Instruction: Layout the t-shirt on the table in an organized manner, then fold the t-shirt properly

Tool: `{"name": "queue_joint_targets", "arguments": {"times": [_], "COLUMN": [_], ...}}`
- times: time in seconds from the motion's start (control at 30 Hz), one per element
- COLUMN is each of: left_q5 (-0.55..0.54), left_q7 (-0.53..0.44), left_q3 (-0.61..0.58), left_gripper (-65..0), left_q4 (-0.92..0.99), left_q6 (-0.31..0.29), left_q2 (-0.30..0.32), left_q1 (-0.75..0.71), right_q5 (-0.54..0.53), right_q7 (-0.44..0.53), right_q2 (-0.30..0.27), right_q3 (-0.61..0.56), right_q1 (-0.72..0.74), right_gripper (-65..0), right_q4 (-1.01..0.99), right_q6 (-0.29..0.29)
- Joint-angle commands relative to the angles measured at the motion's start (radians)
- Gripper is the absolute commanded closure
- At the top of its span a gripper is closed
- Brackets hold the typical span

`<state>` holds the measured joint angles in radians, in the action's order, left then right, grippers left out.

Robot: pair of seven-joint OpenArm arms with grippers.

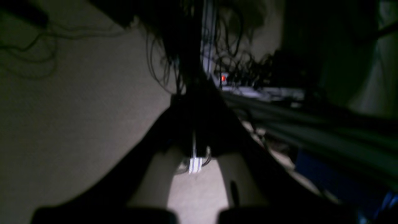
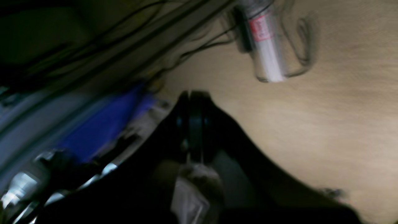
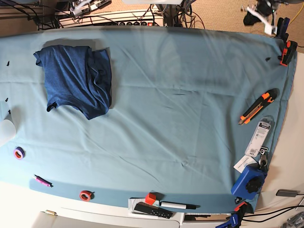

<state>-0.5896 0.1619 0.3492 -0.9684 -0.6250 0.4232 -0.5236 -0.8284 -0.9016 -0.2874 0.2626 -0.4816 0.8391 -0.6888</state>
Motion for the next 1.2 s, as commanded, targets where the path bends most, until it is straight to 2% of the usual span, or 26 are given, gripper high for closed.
{"name": "queue_joint_targets", "arguments": {"times": [0.0,0.07,0.1,0.17,0.23,0.27,0.33,0.43,0.5,0.57,0.63,0.73,0.83,0.97,1.1,1.17], "left_q5": [0.002,0.02,0.038,0.087,0.146,0.179,0.242,0.359,0.443,0.499,0.5,0.472,0.436,0.436,0.423,0.39], "left_q7": [-0.006,-0.021,-0.051,-0.152,-0.264,-0.315,-0.382,-0.406,-0.405,-0.393,-0.289,-0.157,-0.098,-0.069,0.003,0.036], "left_q3": [0.006,-0.002,-0.012,-0.055,-0.116,-0.151,-0.22,-0.311,-0.364,-0.414,-0.467,-0.546,-0.621,-0.698,-0.707,-0.706], "left_gripper": [0.0,0.0,0.0,0.0,0.0,0.0,0.0,0.0,0.0,0.0,0.0,0.0,0.0,0.0,0.0,0.0], "left_q4": [0.015,0.057,0.079,0.122,0.162,0.177,0.205,0.236,0.254,0.277,0.295,0.319,0.343,0.354,0.354,0.354], "left_q6": [0.043,0.131,0.158,0.185,0.224,0.256,0.321,0.401,0.432,0.441,0.447,0.449,0.449,0.45,0.455,0.509], "left_q2": [0.005,-0.005,-0.009,-0.011,-0.011,-0.011,-0.016,-0.032,-0.048,-0.065,-0.087,-0.123,-0.146,-0.157,-0.165,-0.169], "left_q1": [-0.001,0.028,0.039,0.051,0.061,0.064,0.078,0.114,0.142,0.171,0.211,0.266,0.304,0.323,0.328,0.327], "right_q5": [0.048,0.194,0.262,0.367,0.428,0.451,0.485,0.534,0.537,0.537,0.502,0.4,0.355,0.342,0.342,0.342], "right_q7": [0.047,0.176,0.231,0.319,0.381,0.414,0.51,0.646,0.693,0.694,0.615,0.506,0.502,0.5,0.493,0.472], "right_q2": [-0.021,-0.026,-0.026,-0.026,-0.026,-0.026,-0.026,-0.022,-0.014,0.005,0.027,0.06,0.097,0.144,0.173,0.18], "right_q3": [-0.022,-0.072,-0.093,-0.142,-0.188,-0.21,-0.248,-0.292,-0.312,-0.32,-0.321,-0.321,-0.321,-0.321,-0.32,-0.321], "right_q1": [0.008,0.043,0.057,0.081,0.097,0.102,0.102,0.102,0.102,0.105,0.116,0.133,0.155,0.18,0.194,0.202], "right_gripper": [0.0,0.0,0.0,0.0,0.0,0.0,0.0,0.0,0.0,0.0,0.0,0.0,0.0,0.0,0.0,0.0], "right_q4": [-0.014,-0.053,-0.067,-0.088,-0.101,-0.103,-0.104,-0.105,-0.105,-0.108,-0.108,-0.108,-0.108,-0.108,-0.108,-0.108], "right_q6": [-0.009,-0.009,-0.009,-0.009,-0.009,0.025,0.129,0.299,0.395,0.459,0.495,0.54,0.577,0.598,0.605,0.605]}}
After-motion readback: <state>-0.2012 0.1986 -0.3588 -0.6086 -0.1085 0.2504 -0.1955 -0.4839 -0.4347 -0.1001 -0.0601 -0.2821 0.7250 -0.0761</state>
